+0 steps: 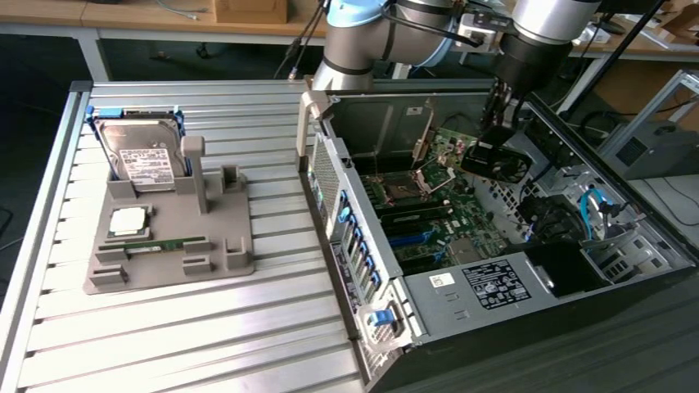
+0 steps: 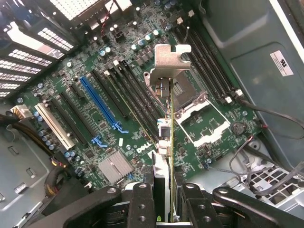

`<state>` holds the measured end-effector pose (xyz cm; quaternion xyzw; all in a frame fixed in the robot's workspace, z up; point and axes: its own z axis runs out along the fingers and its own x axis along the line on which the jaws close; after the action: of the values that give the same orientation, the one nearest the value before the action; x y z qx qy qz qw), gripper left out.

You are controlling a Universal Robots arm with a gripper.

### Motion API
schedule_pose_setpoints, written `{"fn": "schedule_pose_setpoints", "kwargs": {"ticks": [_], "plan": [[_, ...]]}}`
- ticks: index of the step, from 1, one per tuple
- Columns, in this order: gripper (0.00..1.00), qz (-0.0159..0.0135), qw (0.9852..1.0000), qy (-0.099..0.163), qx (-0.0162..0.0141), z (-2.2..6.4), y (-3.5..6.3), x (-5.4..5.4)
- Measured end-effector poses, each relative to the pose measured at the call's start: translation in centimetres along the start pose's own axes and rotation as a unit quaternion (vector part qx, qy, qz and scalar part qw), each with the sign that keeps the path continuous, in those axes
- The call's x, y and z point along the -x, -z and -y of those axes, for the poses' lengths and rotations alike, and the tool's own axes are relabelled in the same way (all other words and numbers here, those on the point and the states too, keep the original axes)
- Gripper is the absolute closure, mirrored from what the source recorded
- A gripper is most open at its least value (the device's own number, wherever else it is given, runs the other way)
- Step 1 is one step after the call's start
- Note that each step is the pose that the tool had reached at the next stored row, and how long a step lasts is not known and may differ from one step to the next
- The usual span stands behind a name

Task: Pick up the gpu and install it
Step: 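Insert the gpu into the slot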

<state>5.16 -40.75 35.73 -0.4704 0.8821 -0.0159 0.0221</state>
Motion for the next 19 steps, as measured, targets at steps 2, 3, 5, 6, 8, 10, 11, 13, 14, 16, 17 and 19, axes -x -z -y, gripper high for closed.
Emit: {"fn": "schedule_pose_setpoints", "kwargs": {"ticks": [2,3,5,6,8,10,11,13,14,16,17,19], "plan": [[0.73,0.0001,1.0,0.003,0.0001,0.0,-0.01,0.0],[0.73,0.0003,1.0,0.005,0.0001,0.0,-0.01,0.0],[0.73,0.0003,1.0,0.008,0.0002,0.0,-0.01,0.0],[0.73,0.0004,1.0,0.009,0.0002,0.0,-0.02,0.0],[0.73,0.0005,0.9999,0.011,0.0003,0.0,-0.03,0.0],[0.73,0.0007,0.9999,0.014,0.0003,0.0,-0.03,0.0],[0.73,0.0007,0.9999,0.015,0.0004,0.0,-0.03,0.0],[0.73,0.0009,0.9998,0.019,0.0005,0.0,-0.04,0.0],[0.73,0.001,0.9998,0.02,0.0005,0.0,-0.05,0.0],[0.73,0.0011,0.9997,0.022,0.0006,0.0,-0.05,0.0],[0.73,0.0011,0.9997,0.024,0.0006,0.0,-0.04,0.0],[0.73,0.0013,0.9997,0.026,0.0006,0.0,-0.05,0.0]]}}
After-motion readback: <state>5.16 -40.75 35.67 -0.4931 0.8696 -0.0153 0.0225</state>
